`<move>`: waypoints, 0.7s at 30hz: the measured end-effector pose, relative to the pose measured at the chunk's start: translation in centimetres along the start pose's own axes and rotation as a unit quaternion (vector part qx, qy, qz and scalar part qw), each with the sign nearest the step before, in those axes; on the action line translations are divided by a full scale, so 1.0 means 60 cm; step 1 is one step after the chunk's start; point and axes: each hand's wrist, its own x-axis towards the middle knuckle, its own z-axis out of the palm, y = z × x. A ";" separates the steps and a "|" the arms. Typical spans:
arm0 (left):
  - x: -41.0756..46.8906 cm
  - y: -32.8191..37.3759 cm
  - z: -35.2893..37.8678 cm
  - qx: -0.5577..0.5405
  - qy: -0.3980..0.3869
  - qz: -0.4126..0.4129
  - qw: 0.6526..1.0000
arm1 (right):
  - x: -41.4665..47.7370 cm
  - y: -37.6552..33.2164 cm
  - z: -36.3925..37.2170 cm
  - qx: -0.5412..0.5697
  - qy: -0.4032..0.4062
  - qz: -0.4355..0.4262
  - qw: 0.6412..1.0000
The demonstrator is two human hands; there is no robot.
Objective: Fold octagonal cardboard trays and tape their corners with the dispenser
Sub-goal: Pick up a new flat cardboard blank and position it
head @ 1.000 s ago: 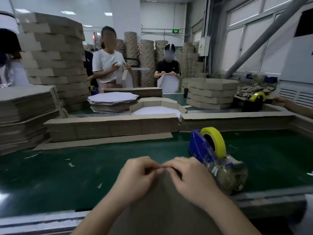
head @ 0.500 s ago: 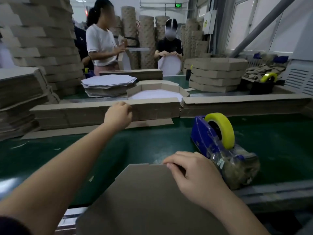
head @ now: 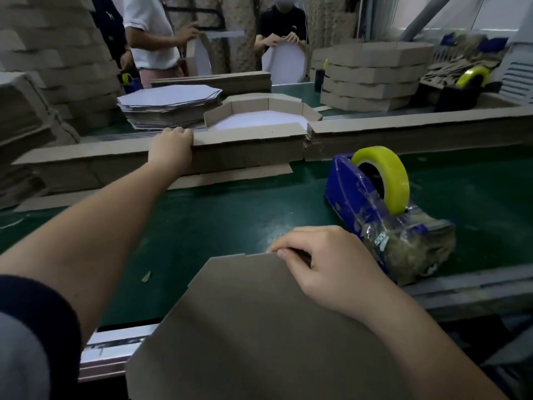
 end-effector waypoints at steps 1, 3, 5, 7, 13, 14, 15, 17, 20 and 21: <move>-0.006 0.000 -0.004 0.032 0.008 0.021 0.999 | 0.000 0.001 0.001 0.002 0.001 -0.001 1.000; -0.017 0.000 -0.012 0.104 0.021 0.071 0.992 | 0.000 0.003 0.002 0.003 0.004 -0.002 1.000; -0.029 0.002 -0.021 0.142 0.033 0.104 0.984 | 0.000 0.002 0.002 0.004 0.007 -0.001 1.000; -0.042 0.010 -0.033 0.155 0.046 0.119 0.980 | -0.001 0.001 0.001 0.008 0.008 0.000 1.000; -0.109 0.056 -0.103 0.058 0.179 0.144 0.971 | -0.004 -0.003 -0.005 0.014 0.024 -0.005 1.000; -0.125 0.065 -0.120 0.025 0.208 0.132 0.969 | -0.004 -0.003 -0.006 0.014 0.025 -0.005 1.000; -0.142 0.073 -0.137 -0.016 0.230 0.119 0.966 | -0.005 -0.004 -0.008 0.014 0.028 -0.007 1.000; -0.178 0.084 -0.173 -0.102 0.257 0.121 0.953 | -0.008 -0.007 -0.012 0.013 0.038 -0.010 0.999; -0.242 0.103 -0.229 -0.197 0.287 0.173 0.922 | -0.015 -0.012 -0.017 -0.003 0.037 -0.011 0.999; -0.262 0.111 -0.245 -0.225 0.289 0.185 0.912 | -0.018 -0.013 -0.017 -0.012 0.036 -0.012 0.999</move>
